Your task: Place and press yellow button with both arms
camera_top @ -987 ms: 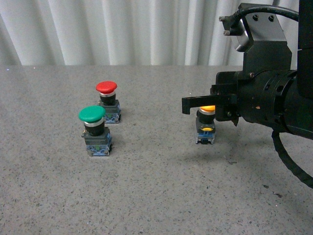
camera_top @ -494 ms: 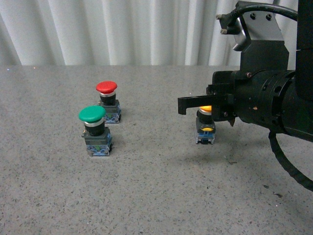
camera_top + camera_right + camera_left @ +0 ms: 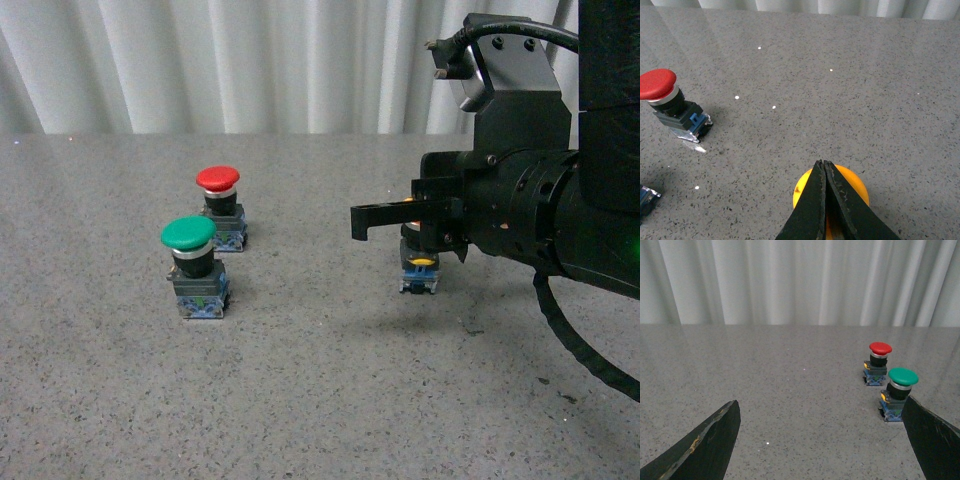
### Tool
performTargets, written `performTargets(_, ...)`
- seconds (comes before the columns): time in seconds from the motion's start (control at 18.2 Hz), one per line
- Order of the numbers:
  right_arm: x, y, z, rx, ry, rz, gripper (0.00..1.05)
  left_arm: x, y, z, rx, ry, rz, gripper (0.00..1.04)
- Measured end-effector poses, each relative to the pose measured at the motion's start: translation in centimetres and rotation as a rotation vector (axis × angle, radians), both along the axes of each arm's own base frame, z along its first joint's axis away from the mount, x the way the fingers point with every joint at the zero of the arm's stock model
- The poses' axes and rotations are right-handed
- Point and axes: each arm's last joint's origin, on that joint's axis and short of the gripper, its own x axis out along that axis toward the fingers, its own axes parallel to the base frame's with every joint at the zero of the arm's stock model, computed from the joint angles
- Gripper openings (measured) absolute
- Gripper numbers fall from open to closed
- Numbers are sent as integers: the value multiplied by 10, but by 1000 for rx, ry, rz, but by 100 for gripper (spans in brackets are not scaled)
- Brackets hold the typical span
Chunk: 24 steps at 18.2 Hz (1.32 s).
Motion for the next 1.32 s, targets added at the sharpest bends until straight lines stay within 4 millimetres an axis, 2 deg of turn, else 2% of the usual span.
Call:
performTargets(0.55,0,-1,0,2,-4,-3,2,0,0,0,0,0,0,98)
performTargets(0.77,-3,-7,12,51,-71,-23,2,0,0,0,0,0,0,98)
performTargets(0.88,-7,-12,35,145,-170,-40,2,0,0,0,0,0,0,98)
performTargets(0.93,-13,-14,49,187,-218,-38,2,0,0,0,0,0,0,98)
performTargets(0.99,-18,-16,55,207,-228,-39,2,0,0,0,0,0,0,98)
performTargets(1.21,-47,-34,55,238,-196,-61,2,0,0,0,0,0,0,98)
performTargets(1.32,-69,-48,65,249,-287,-117,2,0,0,0,0,0,0,98)
